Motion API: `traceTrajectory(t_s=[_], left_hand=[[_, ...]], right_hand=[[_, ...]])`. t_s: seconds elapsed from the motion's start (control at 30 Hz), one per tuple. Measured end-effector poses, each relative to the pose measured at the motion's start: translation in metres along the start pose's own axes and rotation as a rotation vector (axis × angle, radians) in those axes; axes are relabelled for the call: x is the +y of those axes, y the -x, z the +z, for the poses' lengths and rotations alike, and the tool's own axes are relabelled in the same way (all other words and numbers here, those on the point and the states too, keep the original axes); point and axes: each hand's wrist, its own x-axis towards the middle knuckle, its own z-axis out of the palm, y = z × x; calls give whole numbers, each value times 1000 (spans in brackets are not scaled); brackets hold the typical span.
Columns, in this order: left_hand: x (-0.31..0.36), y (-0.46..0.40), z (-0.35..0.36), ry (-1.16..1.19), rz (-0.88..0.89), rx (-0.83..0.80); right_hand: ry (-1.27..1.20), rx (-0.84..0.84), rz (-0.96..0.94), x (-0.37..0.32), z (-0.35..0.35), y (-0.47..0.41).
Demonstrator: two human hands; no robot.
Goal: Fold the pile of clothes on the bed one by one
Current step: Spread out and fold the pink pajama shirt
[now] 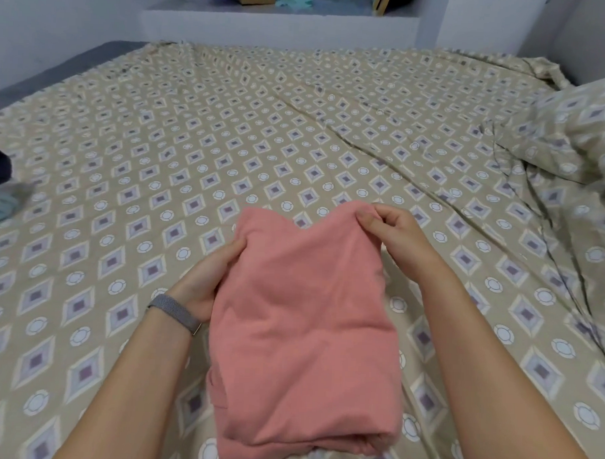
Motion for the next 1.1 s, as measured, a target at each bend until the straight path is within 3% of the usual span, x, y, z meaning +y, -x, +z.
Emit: traceTrajectory(t_s=[0.1, 0.23, 0.33, 0.4, 0.47, 0.57, 0.67, 0.73, 0.8, 0.87, 0.97, 1.1], left_hand=[[-3, -5, 8, 100, 24, -34], [-12, -9, 23, -31, 154, 47], [-10, -6, 30, 135, 93, -129], [-2, -2, 29, 291, 34, -255], [-1, -6, 25, 263, -9, -249], [-9, -18, 15, -21, -108, 20], [-16, -25, 7, -440, -14, 404], [-14, -24, 7, -681, 135, 569], [-10, -17, 4, -804, 211, 609], [-11, -6, -5, -767, 123, 525], [-18, 24, -6, -599, -66, 266], [-34, 66, -6, -802, -216, 37]], right_hand=[[112, -39, 31, 3, -4, -2], [368, -168, 146, 1, -7, -2], [303, -160, 23, -13, -6, -2], [128, -181, -64, -20, -7, -1], [45, -161, -93, -23, -4, -3], [369, 20, -75, -7, 13, -12], [811, 150, 38, 8, 31, -12], [805, 176, 58, 6, 35, -8], [751, 180, 69, 3, 30, -8], [630, 179, 123, 5, 20, -5], [471, 168, 215, 10, 11, 21], [362, 224, 373, 5, 19, 80]])
